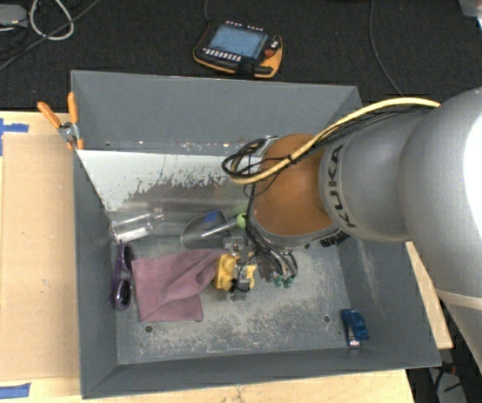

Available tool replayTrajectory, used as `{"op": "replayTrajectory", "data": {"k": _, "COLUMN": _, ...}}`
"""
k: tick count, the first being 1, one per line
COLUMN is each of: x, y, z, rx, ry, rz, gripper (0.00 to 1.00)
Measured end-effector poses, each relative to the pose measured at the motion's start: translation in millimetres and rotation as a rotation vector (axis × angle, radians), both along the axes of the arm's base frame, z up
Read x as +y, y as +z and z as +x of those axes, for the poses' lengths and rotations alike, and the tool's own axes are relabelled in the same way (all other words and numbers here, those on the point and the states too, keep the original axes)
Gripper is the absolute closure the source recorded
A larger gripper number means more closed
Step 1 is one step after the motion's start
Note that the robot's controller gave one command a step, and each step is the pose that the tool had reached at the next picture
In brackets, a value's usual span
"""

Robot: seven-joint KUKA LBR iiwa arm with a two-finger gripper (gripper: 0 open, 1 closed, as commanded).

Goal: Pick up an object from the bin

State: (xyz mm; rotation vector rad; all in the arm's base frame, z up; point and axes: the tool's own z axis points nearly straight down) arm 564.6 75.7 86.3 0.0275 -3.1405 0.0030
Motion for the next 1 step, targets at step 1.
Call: {"op": "replayTrajectory", "data": {"k": 1, "x": -0.3, "y": 32.8, "z": -2.4, "rx": 0.008, "ry": 0.001, "rz": -0.001, "gripper": 1.00}}
